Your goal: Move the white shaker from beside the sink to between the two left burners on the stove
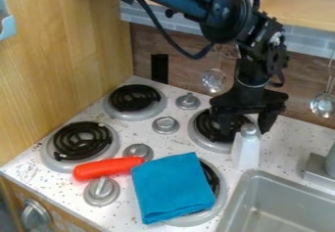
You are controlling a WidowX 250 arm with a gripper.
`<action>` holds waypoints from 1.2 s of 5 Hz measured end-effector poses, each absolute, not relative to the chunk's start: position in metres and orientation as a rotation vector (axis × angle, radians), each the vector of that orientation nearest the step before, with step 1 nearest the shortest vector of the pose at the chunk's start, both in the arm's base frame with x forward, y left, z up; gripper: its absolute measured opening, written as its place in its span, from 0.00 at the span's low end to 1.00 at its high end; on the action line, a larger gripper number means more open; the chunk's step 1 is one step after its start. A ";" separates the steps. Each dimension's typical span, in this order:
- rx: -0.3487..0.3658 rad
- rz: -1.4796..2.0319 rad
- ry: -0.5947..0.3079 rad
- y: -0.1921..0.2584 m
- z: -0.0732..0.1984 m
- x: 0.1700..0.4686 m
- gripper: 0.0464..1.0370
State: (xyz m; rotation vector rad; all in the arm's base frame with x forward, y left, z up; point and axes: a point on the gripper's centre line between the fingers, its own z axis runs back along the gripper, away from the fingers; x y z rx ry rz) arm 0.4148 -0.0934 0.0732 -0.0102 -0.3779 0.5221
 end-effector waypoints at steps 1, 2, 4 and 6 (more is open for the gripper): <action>-0.005 0.567 -0.368 -0.094 0.063 0.419 0.97; 0.006 0.597 -0.377 -0.092 0.060 0.424 0.97; 0.022 0.631 -0.386 -0.090 0.044 0.430 0.96; 0.039 0.660 -0.394 -0.088 0.032 0.436 0.62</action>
